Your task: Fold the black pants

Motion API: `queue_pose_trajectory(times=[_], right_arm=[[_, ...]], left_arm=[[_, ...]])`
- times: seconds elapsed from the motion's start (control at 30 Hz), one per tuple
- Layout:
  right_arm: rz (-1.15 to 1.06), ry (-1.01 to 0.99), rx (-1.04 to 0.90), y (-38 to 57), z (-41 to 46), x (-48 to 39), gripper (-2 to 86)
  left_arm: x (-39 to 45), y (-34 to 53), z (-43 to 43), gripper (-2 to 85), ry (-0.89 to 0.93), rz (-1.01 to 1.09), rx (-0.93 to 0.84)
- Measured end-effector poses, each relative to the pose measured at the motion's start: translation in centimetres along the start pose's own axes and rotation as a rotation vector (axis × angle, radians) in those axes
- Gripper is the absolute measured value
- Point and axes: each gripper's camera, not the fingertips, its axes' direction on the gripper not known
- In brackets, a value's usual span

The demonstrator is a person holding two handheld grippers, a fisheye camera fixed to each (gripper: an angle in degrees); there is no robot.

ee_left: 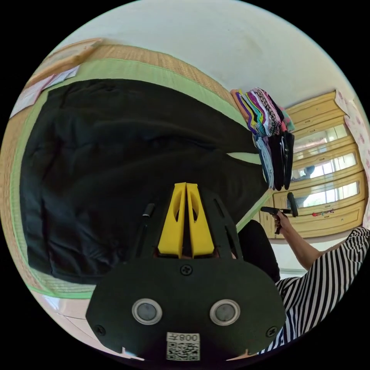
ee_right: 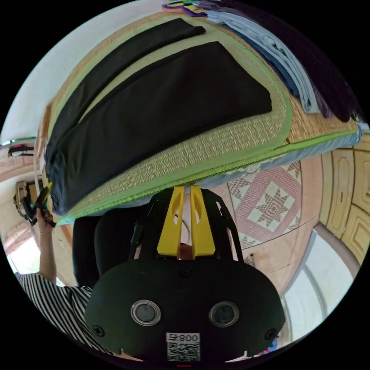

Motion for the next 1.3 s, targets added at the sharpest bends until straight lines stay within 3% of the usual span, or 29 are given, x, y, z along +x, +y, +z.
queue_pose_trajectory(times=[0.2,0.27,0.37,0.5,0.63,0.93,1.03,1.1,1.3], right_arm=[[-0.037,0.02,0.073,0.1,-3.1,-2.6,5.9],[-0.079,0.077,0.092,0.1,-3.7,-4.6,7.6],[-0.148,-0.005,0.151,-0.3,-5.1,-7.4,12.0],[-0.246,-0.099,0.251,-2.0,-6.7,-12.0,10.2],[-0.497,-0.238,0.252,-5.7,-5.2,-22.2,8.9],[-0.89,-0.223,0.179,-13.9,2.5,-45.7,7.6],[-0.952,-0.129,0.131,-15.4,6.2,-50.6,7.3],[-0.943,-0.066,0.033,-16.5,9.6,-52.3,6.9],[-0.926,-0.203,0.132,-17.8,8.7,-53.8,5.6]], left_arm=[[-5.8,3.2,-6.6,0.0,-0.139,-0.165,0.122],[-7.5,4.1,-7.8,0.1,-0.187,-0.221,0.123],[-10.2,5.6,-8.4,0.1,-0.194,-0.298,0.058],[-11.4,6.9,-9.9,0.1,-0.129,-0.282,0.072],[-11.6,7.2,-11.4,0.0,-0.107,-0.26,0.05],[-11.3,3.5,-16.3,0.1,-0.132,-0.19,0.106],[-11.8,1.9,-15.2,0.1,-0.168,-0.183,-0.022],[-11.8,1.7,-16.2,0.2,-0.121,-0.194,0.025],[-10.9,-1.9,-21.2,1.6,-0.09,-0.1,0.153]])
